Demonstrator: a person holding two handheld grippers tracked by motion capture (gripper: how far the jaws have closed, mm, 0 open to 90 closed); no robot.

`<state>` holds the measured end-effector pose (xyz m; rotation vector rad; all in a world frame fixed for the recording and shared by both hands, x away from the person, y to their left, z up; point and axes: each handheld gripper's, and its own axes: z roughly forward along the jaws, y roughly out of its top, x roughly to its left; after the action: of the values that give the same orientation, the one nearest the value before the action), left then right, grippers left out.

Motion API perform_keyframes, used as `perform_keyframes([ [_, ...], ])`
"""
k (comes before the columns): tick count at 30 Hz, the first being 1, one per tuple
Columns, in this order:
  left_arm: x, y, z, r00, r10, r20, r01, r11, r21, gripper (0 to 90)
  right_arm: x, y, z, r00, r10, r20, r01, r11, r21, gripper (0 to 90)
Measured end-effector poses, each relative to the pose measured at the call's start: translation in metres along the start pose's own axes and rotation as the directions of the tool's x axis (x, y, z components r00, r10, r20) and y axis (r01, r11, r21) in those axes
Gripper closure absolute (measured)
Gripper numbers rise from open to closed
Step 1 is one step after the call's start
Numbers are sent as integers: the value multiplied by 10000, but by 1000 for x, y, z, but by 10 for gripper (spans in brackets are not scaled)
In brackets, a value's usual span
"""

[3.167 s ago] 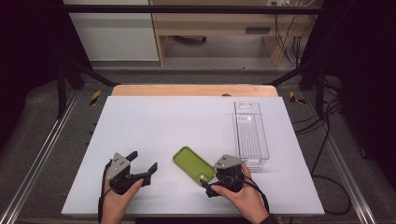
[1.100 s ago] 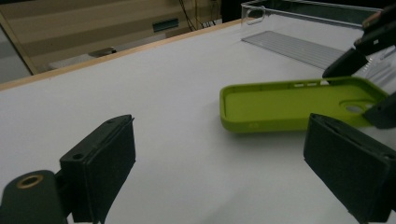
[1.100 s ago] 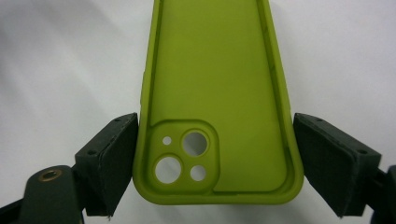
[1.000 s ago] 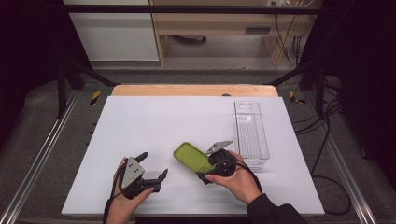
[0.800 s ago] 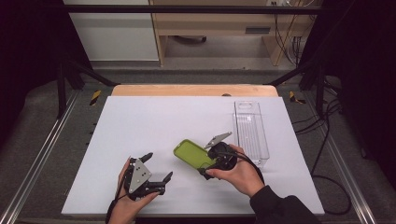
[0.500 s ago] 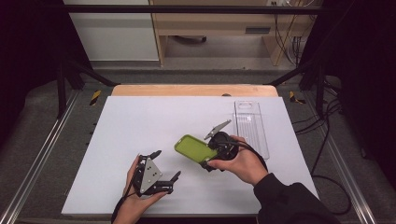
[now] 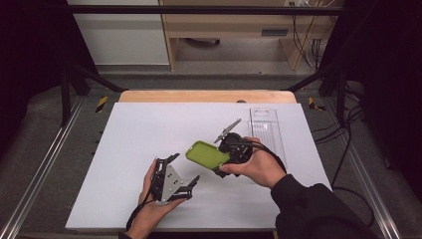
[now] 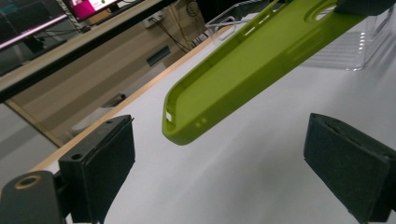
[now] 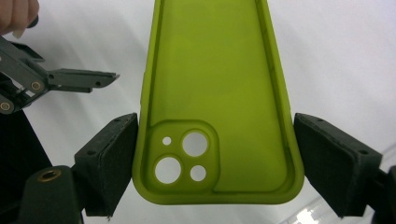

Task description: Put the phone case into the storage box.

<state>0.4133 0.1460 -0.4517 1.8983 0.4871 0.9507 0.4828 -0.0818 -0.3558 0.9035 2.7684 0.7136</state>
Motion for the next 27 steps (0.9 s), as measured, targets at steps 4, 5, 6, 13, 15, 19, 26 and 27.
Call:
perform_keyframes([
  [4,0,-2,-3,9994,285,-201,-286,9996,-34,85,8,6,4,9999,-129,-100,130,9999,89,171],
  [5,-1,-3,-3,9990,391,-207,-392,9992,-46,87,9,7,5,9998,-166,-89,167,9998,109,171],
  [6,-3,-3,-2,9983,544,-210,-544,9985,-20,91,11,8,5,9997,-224,-105,226,9996,151,171],
  [13,-10,-2,-2,9890,1384,-522,-1388,9903,-29,134,23,19,4,9986,-496,-174,500,9985,237,170],
  [15,-10,-3,-1,9846,1638,-617,-1642,9864,-12,142,25,21,6,9978,-626,-207,632,9975,301,170],
  [19,-9,-5,-1,9800,1887,-629,-1888,9820,45,174,29,25,10,9971,-695,-299,708,9965,438,170],
  [26,-6,-9,0,9744,2098,-807,-2097,9777,100,246,30,25,14,9970,-668,-403,686,9966,447,170],
  [27,-5,-10,0,9724,2184,-820,-2182,9758,118,258,31,25,15,9969,-656,-439,677,9966,477,170],
])
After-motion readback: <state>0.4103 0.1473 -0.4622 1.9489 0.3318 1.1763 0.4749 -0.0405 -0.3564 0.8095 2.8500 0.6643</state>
